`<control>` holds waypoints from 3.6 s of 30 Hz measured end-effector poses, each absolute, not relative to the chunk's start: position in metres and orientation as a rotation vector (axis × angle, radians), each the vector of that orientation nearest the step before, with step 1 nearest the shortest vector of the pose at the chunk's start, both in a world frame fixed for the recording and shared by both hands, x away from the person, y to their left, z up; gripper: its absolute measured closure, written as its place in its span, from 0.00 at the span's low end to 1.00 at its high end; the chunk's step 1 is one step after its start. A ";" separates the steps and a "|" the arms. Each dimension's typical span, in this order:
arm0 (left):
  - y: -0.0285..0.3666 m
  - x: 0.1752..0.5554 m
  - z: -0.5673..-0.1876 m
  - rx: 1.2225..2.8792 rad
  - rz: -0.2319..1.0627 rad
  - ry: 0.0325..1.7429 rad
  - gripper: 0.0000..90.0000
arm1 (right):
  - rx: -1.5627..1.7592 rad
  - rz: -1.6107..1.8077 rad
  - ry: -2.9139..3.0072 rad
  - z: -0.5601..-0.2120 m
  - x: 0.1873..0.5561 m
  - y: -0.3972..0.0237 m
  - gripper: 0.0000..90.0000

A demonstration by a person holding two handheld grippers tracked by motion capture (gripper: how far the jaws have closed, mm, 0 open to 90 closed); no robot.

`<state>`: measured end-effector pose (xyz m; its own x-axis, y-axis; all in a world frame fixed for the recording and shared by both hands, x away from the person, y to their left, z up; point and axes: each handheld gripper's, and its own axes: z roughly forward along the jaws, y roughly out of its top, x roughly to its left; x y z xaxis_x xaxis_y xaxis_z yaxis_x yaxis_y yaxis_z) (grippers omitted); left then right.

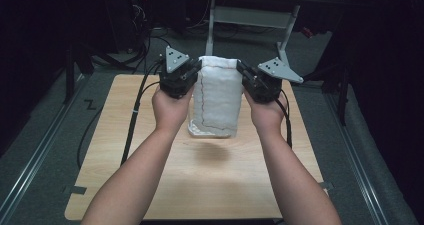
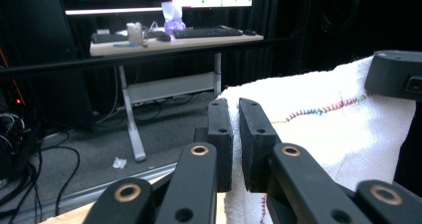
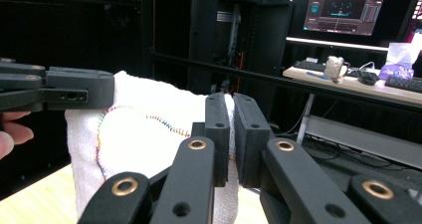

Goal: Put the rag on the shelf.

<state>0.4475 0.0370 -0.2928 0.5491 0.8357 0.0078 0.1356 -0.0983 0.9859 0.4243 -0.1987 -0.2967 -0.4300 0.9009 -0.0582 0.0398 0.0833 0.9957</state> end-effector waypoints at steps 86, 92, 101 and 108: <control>0.064 0.486 -0.351 1.633 0.617 0.992 0.71 | 1.097 1.228 1.797 -0.358 0.478 -0.203 0.67; 0.078 0.469 -0.358 1.631 0.613 0.984 0.70 | 1.078 1.219 1.798 -0.361 0.459 -0.209 0.65; 0.106 0.440 -0.366 1.618 0.657 0.955 0.69 | 1.021 1.256 1.799 -0.365 0.425 -0.216 0.64; 0.130 0.424 -0.405 1.646 0.612 1.002 0.68 | 1.002 1.241 1.826 -0.388 0.400 -0.217 0.62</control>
